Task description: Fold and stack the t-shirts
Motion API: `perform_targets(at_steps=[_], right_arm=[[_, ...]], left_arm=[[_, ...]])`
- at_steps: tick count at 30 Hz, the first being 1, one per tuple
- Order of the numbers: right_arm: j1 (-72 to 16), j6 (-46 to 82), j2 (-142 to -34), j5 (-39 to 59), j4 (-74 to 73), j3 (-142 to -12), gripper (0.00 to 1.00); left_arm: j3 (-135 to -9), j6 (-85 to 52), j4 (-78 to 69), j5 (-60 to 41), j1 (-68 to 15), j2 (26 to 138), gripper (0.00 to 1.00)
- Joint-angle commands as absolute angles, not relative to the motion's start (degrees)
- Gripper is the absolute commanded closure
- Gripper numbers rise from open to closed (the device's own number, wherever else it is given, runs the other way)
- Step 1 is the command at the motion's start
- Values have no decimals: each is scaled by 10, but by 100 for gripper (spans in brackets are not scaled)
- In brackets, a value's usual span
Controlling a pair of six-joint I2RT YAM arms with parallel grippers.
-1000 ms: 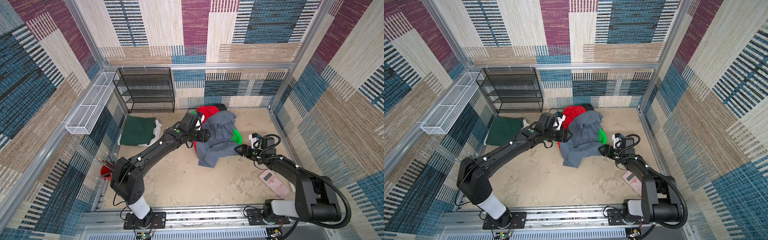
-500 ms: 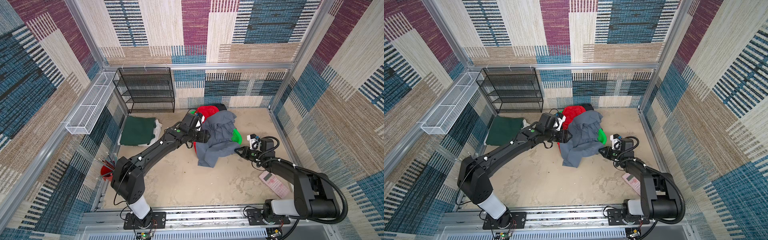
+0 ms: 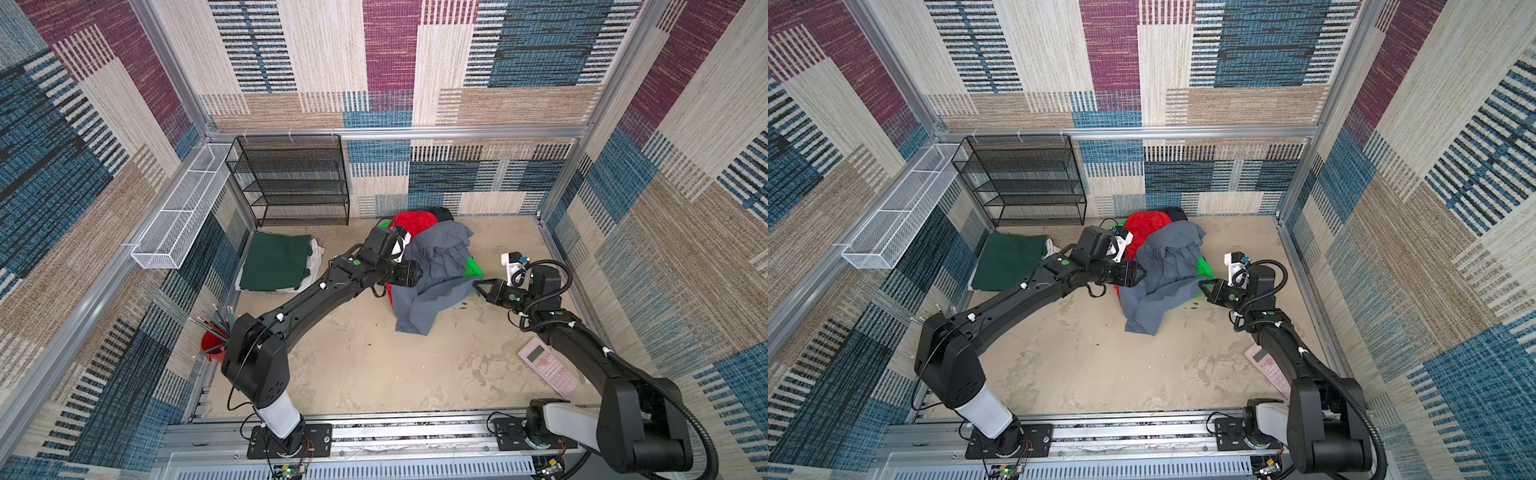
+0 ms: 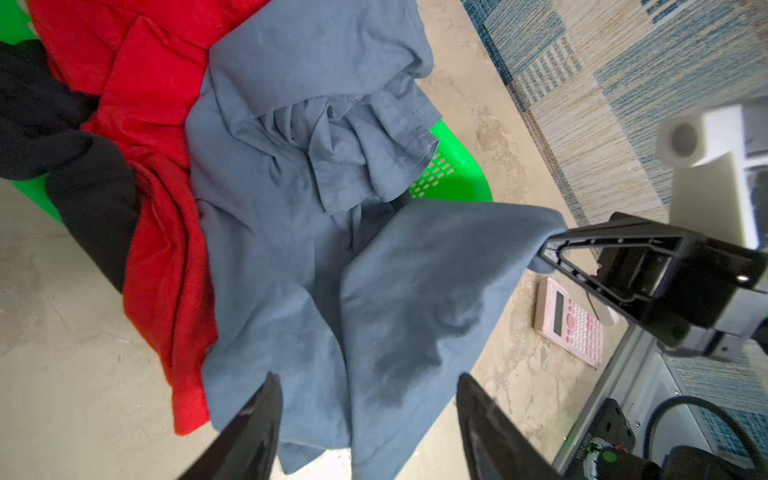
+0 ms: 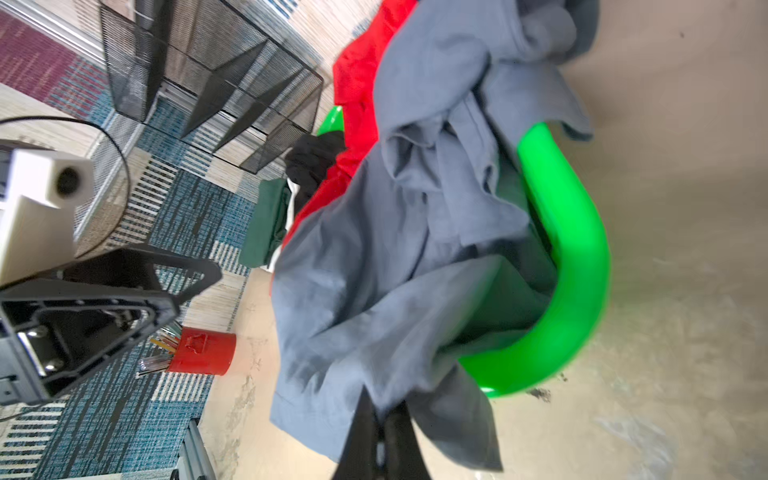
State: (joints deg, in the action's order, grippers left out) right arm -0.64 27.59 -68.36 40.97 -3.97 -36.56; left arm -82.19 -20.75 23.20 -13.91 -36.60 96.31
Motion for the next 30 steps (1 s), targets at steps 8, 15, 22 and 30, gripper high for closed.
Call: perform_targets(at_steps=[8,15,22,30], right_arm=[[-41,319,-689,441,-37,-449,100],[-44,352,-686,447,-62,-452,100],[-44,378,-692,470,-83,-454,100],[-44,387,-683,478,-92,-450,100]], left_arm=[[-804,-198,94,-292,-376,996,25],[-821,-204,44,-309,-393,1038,24],[-856,-203,19,-315,-409,1094,24],[-954,-256,20,-346,-410,1182,92]])
